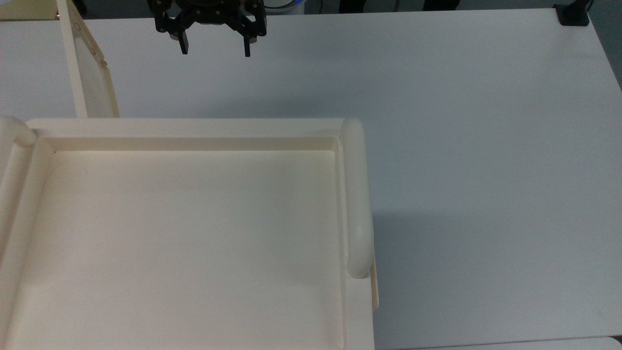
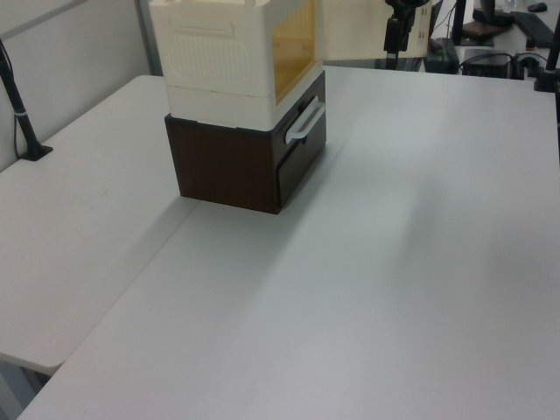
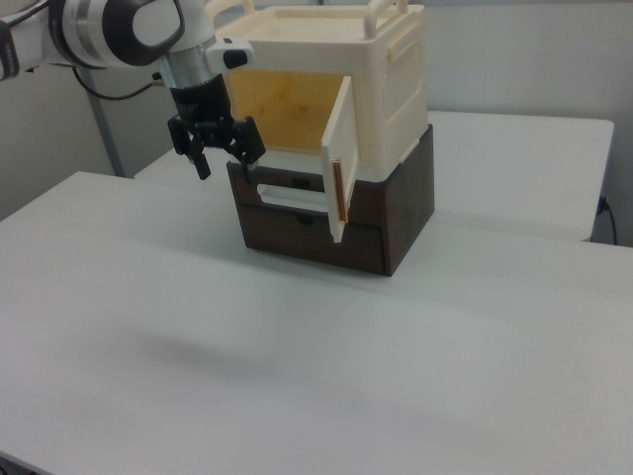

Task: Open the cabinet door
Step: 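Push the door further around its hinge, then lift the gripper away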

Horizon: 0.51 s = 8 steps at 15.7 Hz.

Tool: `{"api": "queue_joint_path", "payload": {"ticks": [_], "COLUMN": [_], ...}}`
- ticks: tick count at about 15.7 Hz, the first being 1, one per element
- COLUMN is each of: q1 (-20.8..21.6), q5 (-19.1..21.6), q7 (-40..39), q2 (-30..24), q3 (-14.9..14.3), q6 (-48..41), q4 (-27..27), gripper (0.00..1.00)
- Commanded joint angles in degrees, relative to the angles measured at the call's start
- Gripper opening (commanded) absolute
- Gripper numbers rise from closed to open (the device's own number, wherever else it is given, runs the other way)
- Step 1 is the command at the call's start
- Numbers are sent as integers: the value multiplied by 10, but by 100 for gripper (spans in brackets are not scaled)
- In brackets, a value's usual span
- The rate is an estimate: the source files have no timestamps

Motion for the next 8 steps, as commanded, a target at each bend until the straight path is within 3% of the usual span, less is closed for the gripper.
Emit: {"api": "queue_joint_path", "payload": {"ticks": [1,8], "q1": [6,5], "q5": [-9,-9], "q7": [15,15], "q2": [-33,-28], "q3": [-1,0], "q6": [-7,-16], "q4": [-37,-35], "gripper": [100,100]}}
